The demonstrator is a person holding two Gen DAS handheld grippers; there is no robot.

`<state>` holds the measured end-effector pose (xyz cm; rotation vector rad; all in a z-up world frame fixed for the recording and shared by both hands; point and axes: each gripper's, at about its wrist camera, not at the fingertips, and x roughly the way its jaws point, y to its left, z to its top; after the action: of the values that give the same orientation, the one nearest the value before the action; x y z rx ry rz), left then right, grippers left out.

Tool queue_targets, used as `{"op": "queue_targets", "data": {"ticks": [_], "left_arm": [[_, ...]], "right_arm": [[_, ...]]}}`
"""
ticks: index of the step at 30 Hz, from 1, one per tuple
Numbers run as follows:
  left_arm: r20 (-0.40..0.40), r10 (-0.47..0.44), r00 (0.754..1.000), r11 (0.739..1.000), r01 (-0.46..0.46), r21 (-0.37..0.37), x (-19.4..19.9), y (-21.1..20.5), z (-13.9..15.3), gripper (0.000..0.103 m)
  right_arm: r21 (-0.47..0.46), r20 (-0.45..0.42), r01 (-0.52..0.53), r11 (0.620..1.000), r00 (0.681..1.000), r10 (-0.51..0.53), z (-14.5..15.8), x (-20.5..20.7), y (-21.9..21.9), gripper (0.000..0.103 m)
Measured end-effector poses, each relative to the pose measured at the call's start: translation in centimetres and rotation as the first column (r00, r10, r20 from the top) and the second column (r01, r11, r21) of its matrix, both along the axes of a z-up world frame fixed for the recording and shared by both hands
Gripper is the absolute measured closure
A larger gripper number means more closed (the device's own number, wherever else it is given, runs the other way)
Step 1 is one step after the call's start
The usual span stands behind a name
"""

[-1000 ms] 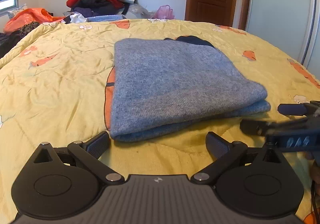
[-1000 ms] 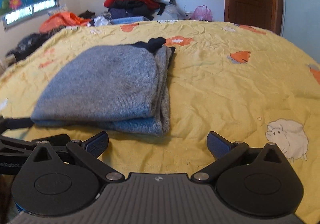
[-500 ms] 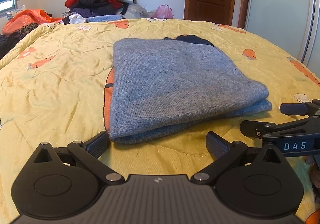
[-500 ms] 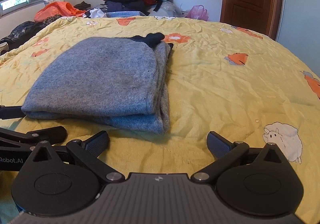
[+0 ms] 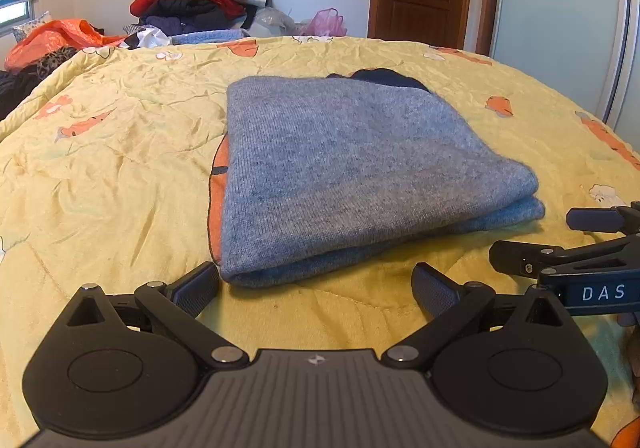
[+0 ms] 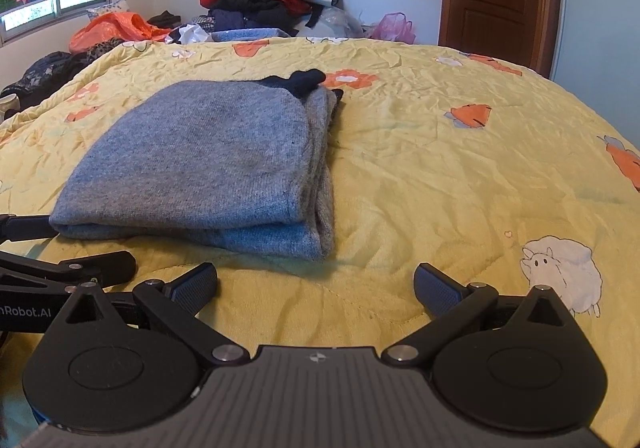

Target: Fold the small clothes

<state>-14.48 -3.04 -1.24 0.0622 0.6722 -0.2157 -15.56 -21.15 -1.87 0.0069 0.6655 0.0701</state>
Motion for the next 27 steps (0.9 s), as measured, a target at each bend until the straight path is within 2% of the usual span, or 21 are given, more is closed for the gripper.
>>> {"op": "queue_targets", "data": {"ticks": [5, 27], "left_arm": [[0.000, -0.001, 1.000, 1.000, 0.001, 0.007, -0.02, -0.01, -0.03, 0.000], [0.000, 0.012, 1.000, 1.000, -0.012, 0.018, -0.11, -0.14, -0.03, 0.000]], "right_arm": [[-0.026, -0.005, 0.010, 1.000, 1.000, -0.010, -0.06, 0.19, 0.21, 0.000], [-0.029, -0.005, 0.038, 0.999, 0.999, -0.038, -0.04, 0.49, 0.23, 0.000]]}}
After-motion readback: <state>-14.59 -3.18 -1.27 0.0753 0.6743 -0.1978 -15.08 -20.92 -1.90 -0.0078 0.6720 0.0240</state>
